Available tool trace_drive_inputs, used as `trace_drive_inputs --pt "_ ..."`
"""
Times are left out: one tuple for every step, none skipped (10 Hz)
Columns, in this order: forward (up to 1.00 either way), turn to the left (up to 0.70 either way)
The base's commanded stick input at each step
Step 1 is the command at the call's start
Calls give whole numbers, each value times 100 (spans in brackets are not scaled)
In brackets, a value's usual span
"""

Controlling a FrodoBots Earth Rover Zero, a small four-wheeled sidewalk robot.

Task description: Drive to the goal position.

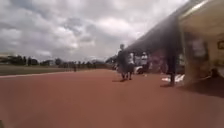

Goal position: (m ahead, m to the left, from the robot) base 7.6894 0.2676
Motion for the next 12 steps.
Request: trace_drive_inputs --pt "70 0" --pt "70 0" --pt "70 0" --pt "70 0" --pt "70 0" --pt "70 0" --pt "70 0" --pt "70 0" --pt "70 0" --pt "70 0" --pt "70 0" --pt "70 0"
